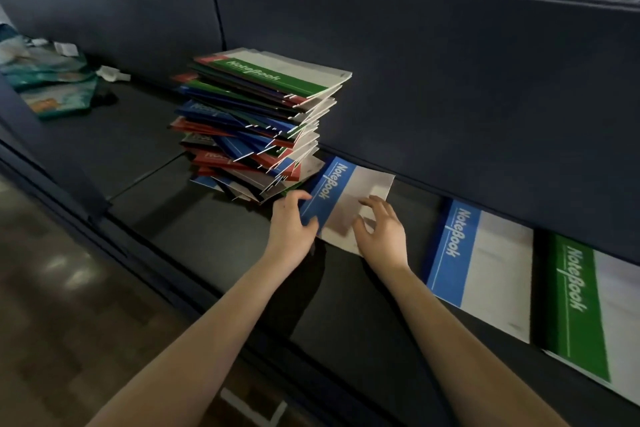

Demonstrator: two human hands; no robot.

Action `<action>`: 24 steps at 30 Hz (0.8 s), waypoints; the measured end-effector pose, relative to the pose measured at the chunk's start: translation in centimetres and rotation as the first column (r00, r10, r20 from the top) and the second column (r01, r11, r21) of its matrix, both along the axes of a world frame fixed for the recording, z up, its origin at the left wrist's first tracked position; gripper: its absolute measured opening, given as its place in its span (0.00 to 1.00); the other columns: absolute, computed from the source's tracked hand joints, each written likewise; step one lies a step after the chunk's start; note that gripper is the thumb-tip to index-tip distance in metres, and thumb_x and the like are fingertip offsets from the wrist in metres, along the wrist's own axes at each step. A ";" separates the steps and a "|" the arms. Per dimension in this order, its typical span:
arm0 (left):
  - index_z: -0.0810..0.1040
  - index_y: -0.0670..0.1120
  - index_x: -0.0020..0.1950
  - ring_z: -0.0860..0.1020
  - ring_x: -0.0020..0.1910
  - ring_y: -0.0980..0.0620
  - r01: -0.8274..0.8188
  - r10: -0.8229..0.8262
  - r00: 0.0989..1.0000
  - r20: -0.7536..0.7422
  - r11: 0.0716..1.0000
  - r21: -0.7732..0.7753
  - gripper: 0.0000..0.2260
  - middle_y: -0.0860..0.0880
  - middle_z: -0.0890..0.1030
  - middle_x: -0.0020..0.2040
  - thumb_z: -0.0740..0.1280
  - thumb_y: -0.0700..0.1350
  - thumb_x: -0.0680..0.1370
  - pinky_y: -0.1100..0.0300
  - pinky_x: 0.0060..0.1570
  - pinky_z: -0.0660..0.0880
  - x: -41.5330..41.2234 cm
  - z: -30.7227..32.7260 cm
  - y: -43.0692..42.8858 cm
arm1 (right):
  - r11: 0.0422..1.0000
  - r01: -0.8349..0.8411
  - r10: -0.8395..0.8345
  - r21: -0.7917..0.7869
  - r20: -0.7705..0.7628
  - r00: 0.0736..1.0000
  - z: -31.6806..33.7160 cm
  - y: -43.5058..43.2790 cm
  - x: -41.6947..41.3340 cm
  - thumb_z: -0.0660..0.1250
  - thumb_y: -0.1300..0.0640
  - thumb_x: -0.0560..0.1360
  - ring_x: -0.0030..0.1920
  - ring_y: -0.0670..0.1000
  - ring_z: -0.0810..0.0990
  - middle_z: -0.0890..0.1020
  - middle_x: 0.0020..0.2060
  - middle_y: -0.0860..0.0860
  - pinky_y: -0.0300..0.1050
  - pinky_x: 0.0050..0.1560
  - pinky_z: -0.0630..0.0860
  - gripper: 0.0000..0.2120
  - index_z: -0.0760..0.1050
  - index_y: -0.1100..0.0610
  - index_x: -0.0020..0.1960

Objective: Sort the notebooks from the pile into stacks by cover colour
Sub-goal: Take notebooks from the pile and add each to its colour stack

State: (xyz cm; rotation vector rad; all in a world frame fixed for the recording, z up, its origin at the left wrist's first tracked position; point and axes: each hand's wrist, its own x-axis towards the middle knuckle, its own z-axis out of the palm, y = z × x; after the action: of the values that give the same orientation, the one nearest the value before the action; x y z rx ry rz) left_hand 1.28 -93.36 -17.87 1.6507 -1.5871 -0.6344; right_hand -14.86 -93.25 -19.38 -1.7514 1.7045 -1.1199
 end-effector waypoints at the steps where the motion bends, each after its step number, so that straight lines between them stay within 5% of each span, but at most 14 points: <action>1: 0.70 0.46 0.64 0.72 0.63 0.50 -0.001 0.001 1.000 0.009 1.000 -0.014 0.19 0.44 0.71 0.65 0.69 0.37 0.75 0.66 0.54 0.69 0.0 0.1 0.1 | 1.000 0.003 -0.003 -0.013 0.024 1.000 0.0 0.1 0.0 0.63 0.58 0.77 0.67 0.51 0.70 0.72 0.66 0.52 0.38 0.61 0.70 0.17 0.73 0.56 0.65; 5: 0.66 0.47 0.68 0.69 0.66 0.50 0.073 -0.073 0.997 -0.003 0.996 0.044 0.24 0.47 0.69 0.67 0.70 0.36 0.75 0.63 0.58 0.69 -0.3 0.0 1.3 | 0.999 0.032 -0.030 -0.023 0.084 0.996 0.0 0.2 -0.2 0.63 0.60 0.77 0.67 0.52 0.69 0.73 0.64 0.51 0.45 0.61 0.74 0.15 0.74 0.55 0.63; 9: 0.65 0.48 0.71 0.66 0.70 0.51 0.205 -0.205 0.979 0.007 0.978 0.028 0.28 0.49 0.66 0.70 0.70 0.35 0.74 0.57 0.65 0.70 -0.3 -0.1 2.7 | 0.997 0.080 -0.079 0.003 0.217 0.973 0.7 0.6 -0.5 0.63 0.59 0.77 0.59 0.45 0.71 0.74 0.62 0.50 0.39 0.53 0.71 0.14 0.73 0.55 0.63; 15: 0.65 0.53 0.67 0.65 0.66 0.56 0.198 -0.200 0.976 -0.080 0.980 -0.032 0.28 0.55 0.62 0.66 0.68 0.31 0.73 0.66 0.60 0.69 0.7 0.9 5.0 | 0.995 0.043 -0.072 0.090 0.358 0.931 1.4 0.9 -1.3 0.65 0.60 0.76 0.54 0.45 0.75 0.75 0.59 0.48 0.34 0.48 0.71 0.19 0.70 0.52 0.65; 19: 0.63 0.58 0.64 0.69 0.64 0.54 0.144 -0.147 0.965 -0.217 0.989 -0.030 0.30 0.52 0.63 0.67 0.67 0.30 0.74 0.70 0.51 0.74 1.2 1.2 6.7 | 0.972 -0.049 -0.082 0.230 0.528 0.846 2.0 1.3 -2.2 0.67 0.59 0.76 0.55 0.47 0.78 0.77 0.62 0.49 0.45 0.54 0.77 0.27 0.63 0.52 0.73; 22: 0.63 0.57 0.65 0.73 0.58 0.55 0.030 -0.035 0.960 -0.278 0.999 -0.023 0.28 0.51 0.67 0.64 0.68 0.33 0.75 0.70 0.43 0.73 1.1 1.6 7.8 | 0.969 -0.139 0.014 0.205 0.516 0.856 2.0 2.6 -2.1 0.66 0.63 0.77 0.57 0.48 0.78 0.75 0.65 0.48 0.40 0.45 0.78 0.29 0.61 0.50 0.74; 24: 0.62 0.55 0.68 0.74 0.54 0.59 -0.048 0.048 0.941 -0.336 0.999 0.008 0.27 0.52 0.68 0.63 0.68 0.34 0.76 0.72 0.39 0.71 1.0 2.1 8.4 | 0.974 -0.156 0.053 0.166 0.501 0.864 2.2 3.1 -1.6 0.66 0.64 0.76 0.61 0.48 0.76 0.73 0.66 0.46 0.44 0.51 0.79 0.28 0.62 0.48 0.72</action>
State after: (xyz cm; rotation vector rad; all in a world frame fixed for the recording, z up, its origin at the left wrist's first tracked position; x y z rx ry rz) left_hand 2.27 -84.92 -15.78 1.4822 -1.2961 -0.8410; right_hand -16.50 -90.13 -17.16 -1.2726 1.3355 -1.1744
